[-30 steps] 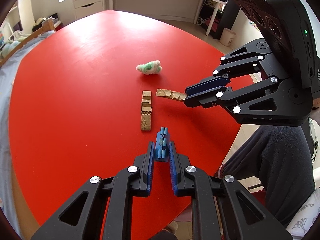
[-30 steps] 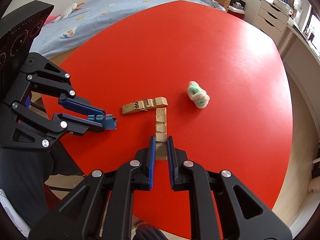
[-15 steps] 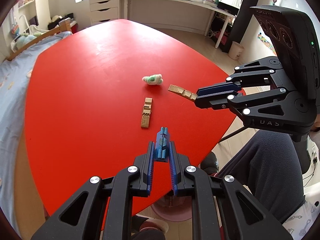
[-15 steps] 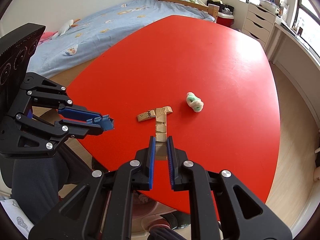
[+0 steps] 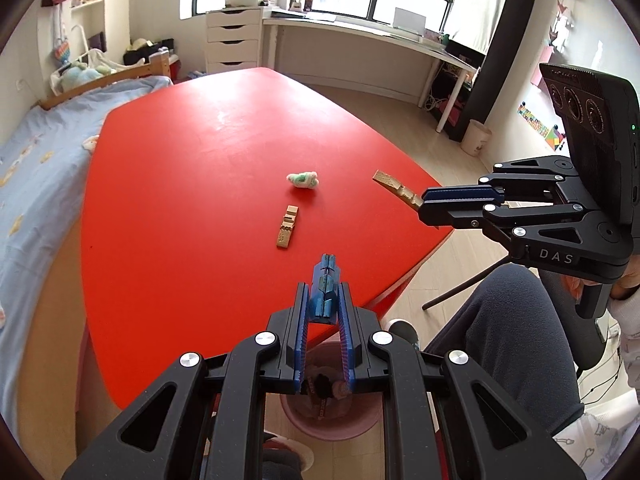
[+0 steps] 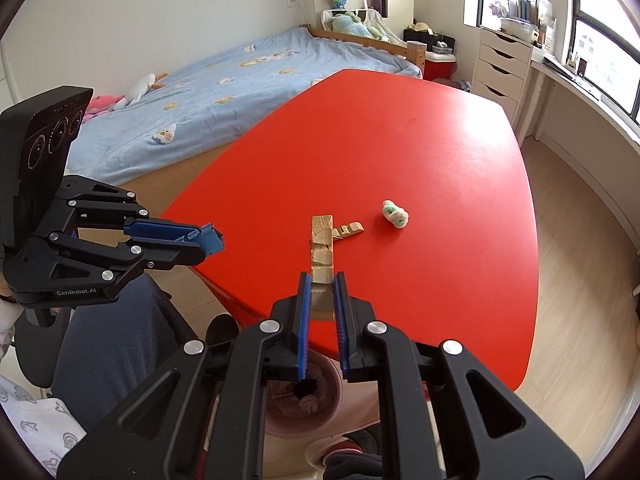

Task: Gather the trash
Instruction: 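Carry both held clothespins from the table over the pink bin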

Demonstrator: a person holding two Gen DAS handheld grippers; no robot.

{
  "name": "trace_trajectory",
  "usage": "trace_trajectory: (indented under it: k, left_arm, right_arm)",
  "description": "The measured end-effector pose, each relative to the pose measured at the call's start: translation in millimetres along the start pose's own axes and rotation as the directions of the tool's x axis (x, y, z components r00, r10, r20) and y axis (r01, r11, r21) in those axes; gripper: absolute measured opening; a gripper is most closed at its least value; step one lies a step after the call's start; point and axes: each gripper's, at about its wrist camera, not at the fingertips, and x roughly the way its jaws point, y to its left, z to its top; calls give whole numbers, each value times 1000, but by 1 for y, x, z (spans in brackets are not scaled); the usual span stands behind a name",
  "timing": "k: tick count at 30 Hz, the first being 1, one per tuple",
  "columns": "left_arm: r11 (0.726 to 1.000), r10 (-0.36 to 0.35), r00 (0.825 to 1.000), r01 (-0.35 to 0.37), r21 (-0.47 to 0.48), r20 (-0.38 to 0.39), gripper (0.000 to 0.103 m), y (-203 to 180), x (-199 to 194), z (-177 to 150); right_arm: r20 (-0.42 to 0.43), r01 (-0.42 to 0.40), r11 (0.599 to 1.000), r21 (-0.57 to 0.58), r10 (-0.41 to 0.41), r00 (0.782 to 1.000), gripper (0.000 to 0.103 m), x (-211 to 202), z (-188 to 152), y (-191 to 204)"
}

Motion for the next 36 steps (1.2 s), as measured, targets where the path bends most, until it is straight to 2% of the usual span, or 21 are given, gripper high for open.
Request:
trace_trajectory:
  k: [8,20,36]
  left_arm:
    - [1000,-2,1000,2,-8,19,14,-13,-17,-13]
    - [998,-16,1000,17,-53,14,14,-25,-25,-37]
    - [997,-46,999,47,-68,13,14,-29,-28,-47]
  right_arm:
    - [32,-17,1000,17,16,999,11,-26,-18,14]
    - [1,-36,999,30,36,999,11,-37,-56,38]
    - [-11,-59,997,48,59,998,11,-34,-63,42]
